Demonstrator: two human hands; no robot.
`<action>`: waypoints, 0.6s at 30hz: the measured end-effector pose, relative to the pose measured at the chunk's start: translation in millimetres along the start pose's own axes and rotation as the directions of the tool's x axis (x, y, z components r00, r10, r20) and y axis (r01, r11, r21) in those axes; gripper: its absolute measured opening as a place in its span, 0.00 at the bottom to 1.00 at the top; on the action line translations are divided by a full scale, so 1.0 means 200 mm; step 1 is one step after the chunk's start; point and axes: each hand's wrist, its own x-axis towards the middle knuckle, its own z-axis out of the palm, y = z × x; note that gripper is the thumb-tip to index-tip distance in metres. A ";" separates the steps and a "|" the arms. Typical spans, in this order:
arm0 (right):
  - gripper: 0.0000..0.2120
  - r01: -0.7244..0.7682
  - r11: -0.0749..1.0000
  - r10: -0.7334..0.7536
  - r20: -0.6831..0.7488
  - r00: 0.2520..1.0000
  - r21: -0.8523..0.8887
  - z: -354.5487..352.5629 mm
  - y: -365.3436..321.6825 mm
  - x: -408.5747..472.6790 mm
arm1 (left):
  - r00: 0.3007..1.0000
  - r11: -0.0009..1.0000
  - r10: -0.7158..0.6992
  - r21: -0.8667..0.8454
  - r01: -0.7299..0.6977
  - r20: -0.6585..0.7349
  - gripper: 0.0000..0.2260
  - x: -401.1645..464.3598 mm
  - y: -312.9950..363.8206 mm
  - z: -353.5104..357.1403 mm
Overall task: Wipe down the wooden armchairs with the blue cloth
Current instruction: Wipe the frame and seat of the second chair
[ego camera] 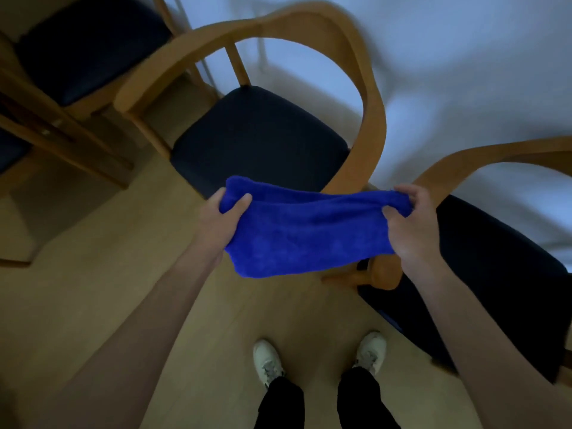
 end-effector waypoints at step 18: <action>0.23 0.133 0.559 0.055 0.196 0.979 -0.818 0.31 0.00 0.22 | 0.854 0.698 -0.336 0.714 -0.057 0.397 0.15 0.65 0.04 0.53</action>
